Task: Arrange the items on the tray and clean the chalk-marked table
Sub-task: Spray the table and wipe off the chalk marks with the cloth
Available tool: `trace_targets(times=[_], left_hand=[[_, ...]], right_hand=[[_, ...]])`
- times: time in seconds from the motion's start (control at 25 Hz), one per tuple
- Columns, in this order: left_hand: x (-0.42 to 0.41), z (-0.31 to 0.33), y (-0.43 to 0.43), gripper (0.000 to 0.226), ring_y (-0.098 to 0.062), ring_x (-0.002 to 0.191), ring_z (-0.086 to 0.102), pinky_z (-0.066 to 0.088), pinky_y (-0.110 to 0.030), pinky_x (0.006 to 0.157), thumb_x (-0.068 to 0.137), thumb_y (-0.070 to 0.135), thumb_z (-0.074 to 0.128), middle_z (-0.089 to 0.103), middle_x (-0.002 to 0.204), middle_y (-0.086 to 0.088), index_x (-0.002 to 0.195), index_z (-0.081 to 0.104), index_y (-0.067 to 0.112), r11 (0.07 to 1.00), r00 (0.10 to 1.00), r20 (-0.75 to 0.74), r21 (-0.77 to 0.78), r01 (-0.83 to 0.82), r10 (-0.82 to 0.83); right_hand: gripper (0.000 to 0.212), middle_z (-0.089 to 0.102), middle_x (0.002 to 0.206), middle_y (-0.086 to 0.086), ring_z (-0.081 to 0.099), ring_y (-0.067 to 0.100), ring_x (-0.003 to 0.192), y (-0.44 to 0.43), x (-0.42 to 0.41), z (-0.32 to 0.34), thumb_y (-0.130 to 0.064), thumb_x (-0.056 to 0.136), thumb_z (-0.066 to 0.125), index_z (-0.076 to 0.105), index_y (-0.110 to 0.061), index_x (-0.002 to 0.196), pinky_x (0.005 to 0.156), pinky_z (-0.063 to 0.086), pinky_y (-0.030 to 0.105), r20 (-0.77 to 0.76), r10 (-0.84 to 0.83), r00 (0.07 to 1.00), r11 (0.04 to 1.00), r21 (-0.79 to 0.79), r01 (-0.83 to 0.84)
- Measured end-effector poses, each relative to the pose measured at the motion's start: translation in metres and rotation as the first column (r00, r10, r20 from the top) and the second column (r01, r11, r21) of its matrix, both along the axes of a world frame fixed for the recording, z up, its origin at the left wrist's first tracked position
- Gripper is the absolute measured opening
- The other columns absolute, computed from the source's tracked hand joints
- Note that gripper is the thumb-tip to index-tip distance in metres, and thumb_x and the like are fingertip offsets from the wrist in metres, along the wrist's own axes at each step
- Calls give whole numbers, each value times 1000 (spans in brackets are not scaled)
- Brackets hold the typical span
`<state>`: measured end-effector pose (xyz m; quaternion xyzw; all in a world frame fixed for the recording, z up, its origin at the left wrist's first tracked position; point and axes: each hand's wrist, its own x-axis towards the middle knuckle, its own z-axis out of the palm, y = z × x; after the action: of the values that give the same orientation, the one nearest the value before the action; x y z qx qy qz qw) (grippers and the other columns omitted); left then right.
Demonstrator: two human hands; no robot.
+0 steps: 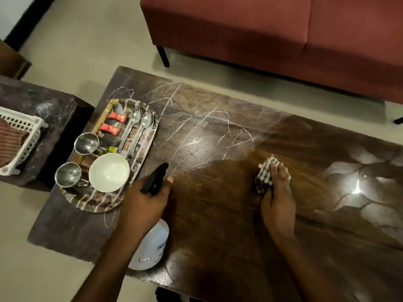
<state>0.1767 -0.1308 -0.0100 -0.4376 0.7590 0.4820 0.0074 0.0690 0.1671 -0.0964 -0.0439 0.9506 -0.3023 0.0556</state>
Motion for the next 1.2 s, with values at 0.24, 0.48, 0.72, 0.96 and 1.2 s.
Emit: trace_targets(times=[0.24, 0.48, 0.72, 0.96, 1.2], left_hand=[[-23, 0, 3, 16, -4, 74, 70, 53, -30, 70, 86, 45, 82, 75, 74, 18, 75, 72, 49, 999, 1000, -26, 47, -5, 6], [-84, 6, 16, 36, -21, 54, 64, 54, -41, 60, 88, 52, 77, 65, 60, -7, 82, 71, 17, 993, 995, -26, 68, 100, -99], [-148, 7, 45, 33, -20, 63, 69, 57, -35, 60, 87, 50, 80, 71, 69, -6, 85, 71, 18, 927, 926, -71, 37, 373, -370], [-163, -1, 64, 42, -7, 46, 52, 33, -21, 45, 89, 54, 76, 53, 55, 5, 69, 58, 22, 877, 879, 55, -65, 476, -473], [-143, -9, 34, 26, -14, 65, 68, 51, -33, 62, 87, 44, 81, 70, 70, -3, 82, 71, 21, 927, 927, -40, 34, 374, -373]], right_hand=[[73, 30, 173, 8, 19, 16, 162, -25, -60, -3, 9, 96, 54, 37, -13, 164, 132, 22, 44, -77, 120, 990, 992, 52, -116], [71, 29, 174, 3, 21, 21, 162, -47, -45, -18, -6, 99, 54, 34, -21, 166, 130, 27, 47, 91, 309, 947, 937, 143, -319], [76, 37, 170, 6, 30, 26, 159, -19, 5, -23, -10, 87, 65, 45, -15, 161, 131, 20, 39, 32, 655, 755, 729, 237, -642], [86, 32, 172, 5, 31, 25, 159, 52, -60, -19, -7, 85, 68, 37, -21, 165, 124, 38, 46, 87, 512, 855, 805, 298, -513], [53, 56, 154, 17, 55, 39, 139, 60, -216, -18, -3, 100, 52, 53, -13, 152, 118, 40, 41, 71, -279, 958, 948, 178, 263]])
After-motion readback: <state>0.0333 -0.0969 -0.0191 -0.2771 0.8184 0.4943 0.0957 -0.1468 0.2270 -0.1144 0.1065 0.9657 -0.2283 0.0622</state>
